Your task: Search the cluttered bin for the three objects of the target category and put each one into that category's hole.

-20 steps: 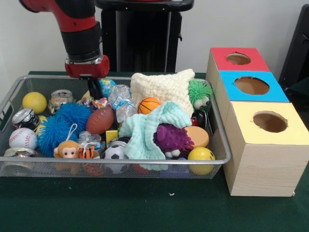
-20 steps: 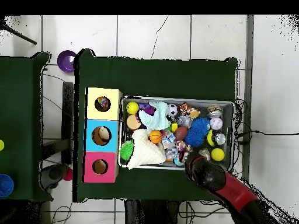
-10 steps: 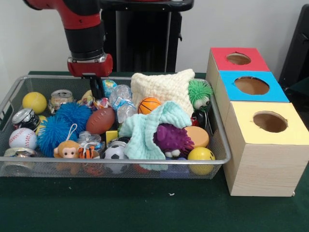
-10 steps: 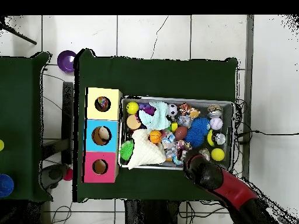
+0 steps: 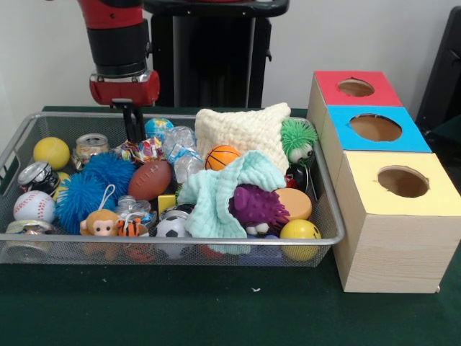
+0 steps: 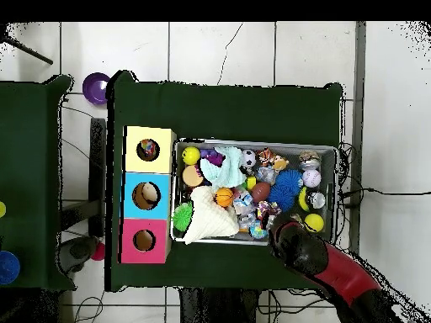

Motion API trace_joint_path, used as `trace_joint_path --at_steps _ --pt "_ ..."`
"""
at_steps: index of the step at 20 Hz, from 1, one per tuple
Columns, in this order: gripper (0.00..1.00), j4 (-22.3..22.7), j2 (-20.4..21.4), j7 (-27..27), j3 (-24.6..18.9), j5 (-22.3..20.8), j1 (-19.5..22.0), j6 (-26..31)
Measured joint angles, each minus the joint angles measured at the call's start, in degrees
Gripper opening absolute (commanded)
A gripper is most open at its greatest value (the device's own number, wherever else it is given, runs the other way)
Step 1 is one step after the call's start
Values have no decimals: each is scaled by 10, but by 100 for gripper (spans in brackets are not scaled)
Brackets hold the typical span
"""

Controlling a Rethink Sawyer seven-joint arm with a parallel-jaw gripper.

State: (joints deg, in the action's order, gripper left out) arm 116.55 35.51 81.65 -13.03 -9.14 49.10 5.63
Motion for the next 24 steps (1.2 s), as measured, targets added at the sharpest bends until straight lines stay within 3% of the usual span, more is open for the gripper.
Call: trace_joint_path --at_steps 15,16,24 --pt "0 1 50 0 0 1 0 111" --pt "100 1 53 0 0 1 0 115" --pt "100 1 56 0 0 1 8 115"
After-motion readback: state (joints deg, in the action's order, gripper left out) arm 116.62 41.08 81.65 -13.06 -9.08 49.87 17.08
